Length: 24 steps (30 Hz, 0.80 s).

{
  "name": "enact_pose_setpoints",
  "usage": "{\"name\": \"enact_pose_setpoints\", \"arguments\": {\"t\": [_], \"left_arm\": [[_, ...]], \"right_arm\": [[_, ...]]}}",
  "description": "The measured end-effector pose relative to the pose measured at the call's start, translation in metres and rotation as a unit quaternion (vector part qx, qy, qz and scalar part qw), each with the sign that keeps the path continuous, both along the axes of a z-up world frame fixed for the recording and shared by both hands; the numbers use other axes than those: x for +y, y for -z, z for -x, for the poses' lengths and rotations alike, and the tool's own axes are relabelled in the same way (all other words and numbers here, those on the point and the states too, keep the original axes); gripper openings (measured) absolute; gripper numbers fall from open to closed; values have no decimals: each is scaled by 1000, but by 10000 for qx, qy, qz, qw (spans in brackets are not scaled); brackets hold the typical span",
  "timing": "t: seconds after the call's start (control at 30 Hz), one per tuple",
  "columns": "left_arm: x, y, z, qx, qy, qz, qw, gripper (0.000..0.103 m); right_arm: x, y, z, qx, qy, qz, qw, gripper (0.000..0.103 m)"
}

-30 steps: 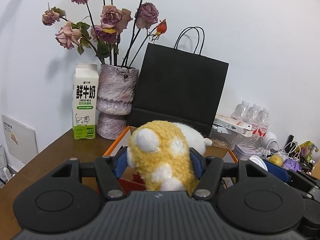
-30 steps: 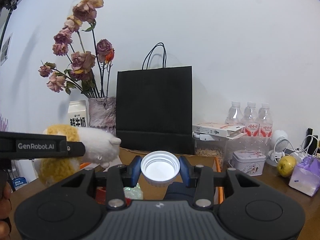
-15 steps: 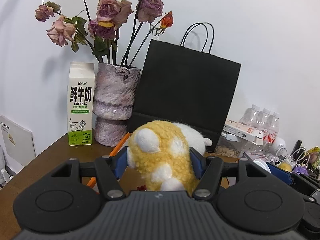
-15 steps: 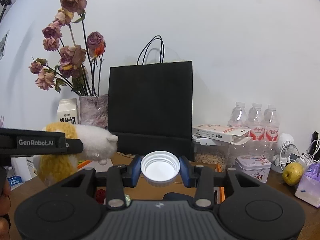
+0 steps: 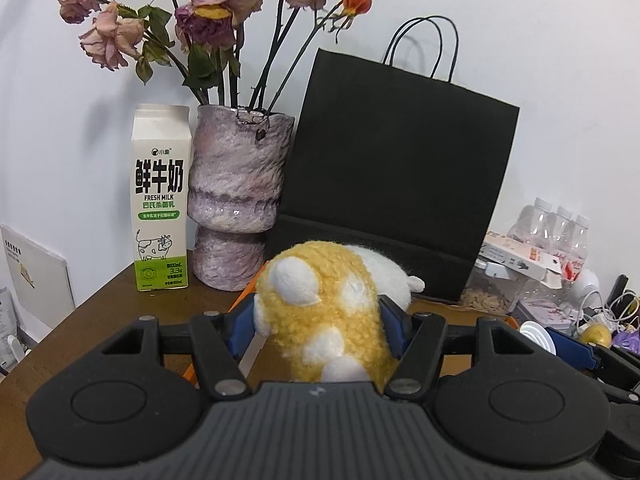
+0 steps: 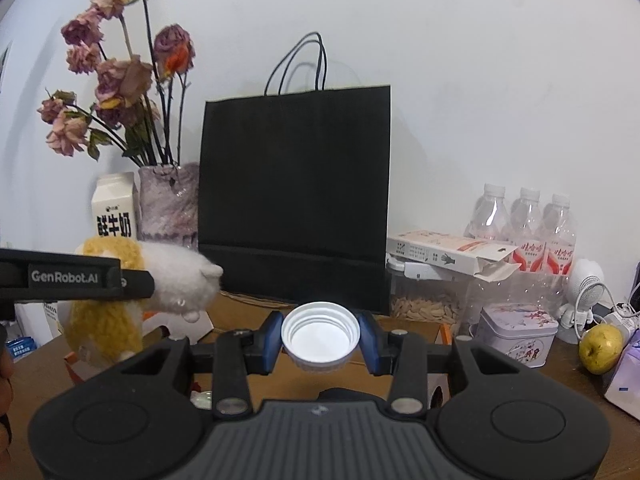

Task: Organize objects
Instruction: 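Carry the plush toy with the left tool while the right tool carries the cap to the red box, then open the left tool inside the red box while the right tool releases the cap there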

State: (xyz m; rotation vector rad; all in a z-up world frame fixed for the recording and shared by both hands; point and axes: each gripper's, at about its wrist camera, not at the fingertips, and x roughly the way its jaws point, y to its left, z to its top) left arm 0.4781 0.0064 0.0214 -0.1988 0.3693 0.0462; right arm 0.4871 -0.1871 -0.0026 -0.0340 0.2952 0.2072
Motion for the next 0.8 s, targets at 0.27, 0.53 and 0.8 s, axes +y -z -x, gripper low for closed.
{"name": "enact_pose_setpoints", "arguments": {"t": [0.27,0.53,0.8], "left_arm": [[2,10,-19,137,23,-47,9999,64],[-9,15,-20,-52,122,-241,9996,103],[-10,16,-22,87,-13,-300,9995,103]], "right_arm": [[4,16,-18,390,-4,121,9992,39],[7,24,-23,652,-20,157,9977,65],[1,22,-21,549,149,49,9984,103]]}}
